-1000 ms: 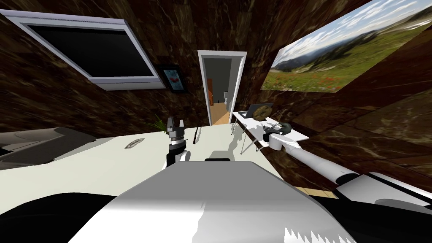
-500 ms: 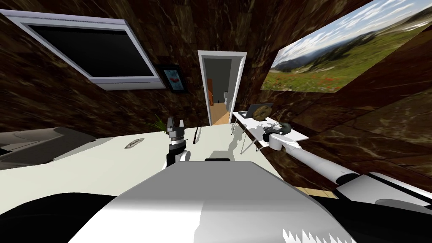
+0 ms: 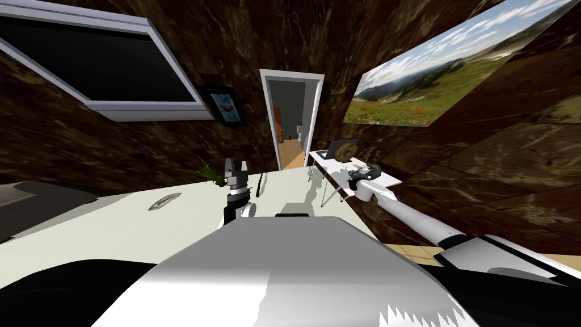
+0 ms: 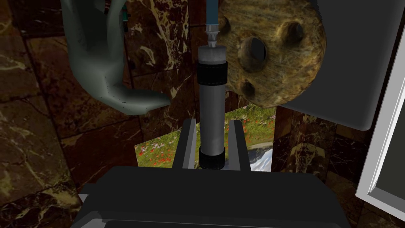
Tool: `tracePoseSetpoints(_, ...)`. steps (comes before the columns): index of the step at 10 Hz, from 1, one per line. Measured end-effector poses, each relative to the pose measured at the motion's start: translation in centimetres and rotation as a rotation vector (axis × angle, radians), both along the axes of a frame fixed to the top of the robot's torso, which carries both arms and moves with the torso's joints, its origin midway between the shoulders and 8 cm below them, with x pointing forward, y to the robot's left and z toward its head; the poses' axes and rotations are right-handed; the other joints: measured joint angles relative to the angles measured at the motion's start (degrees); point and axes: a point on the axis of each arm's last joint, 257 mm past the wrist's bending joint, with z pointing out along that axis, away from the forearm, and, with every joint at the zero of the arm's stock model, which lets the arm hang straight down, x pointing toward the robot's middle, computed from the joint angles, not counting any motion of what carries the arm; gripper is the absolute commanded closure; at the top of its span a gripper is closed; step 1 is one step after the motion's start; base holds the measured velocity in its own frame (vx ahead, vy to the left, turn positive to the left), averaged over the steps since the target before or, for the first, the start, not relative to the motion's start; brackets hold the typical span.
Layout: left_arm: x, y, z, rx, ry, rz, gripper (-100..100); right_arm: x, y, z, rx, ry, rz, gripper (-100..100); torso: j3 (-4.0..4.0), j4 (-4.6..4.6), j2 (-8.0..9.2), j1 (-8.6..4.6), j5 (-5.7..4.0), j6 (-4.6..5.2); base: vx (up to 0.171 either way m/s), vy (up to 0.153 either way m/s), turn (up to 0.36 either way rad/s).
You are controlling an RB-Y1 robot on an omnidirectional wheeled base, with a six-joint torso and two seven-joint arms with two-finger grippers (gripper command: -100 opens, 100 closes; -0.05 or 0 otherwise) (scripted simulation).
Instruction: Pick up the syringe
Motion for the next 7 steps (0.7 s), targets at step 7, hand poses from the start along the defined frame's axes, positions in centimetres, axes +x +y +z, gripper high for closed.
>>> tracePoseSetpoints(7, 0.0, 0.0, 0.0, 0.0, 0.0, 0.0, 0, 1.3, 6.3, -1.9, 0.029, 0.021, 0.102, 100, -0.48, -0.44, -0.53, -0.16, -0.54, -0.36, 0.037, -0.016, -0.097)
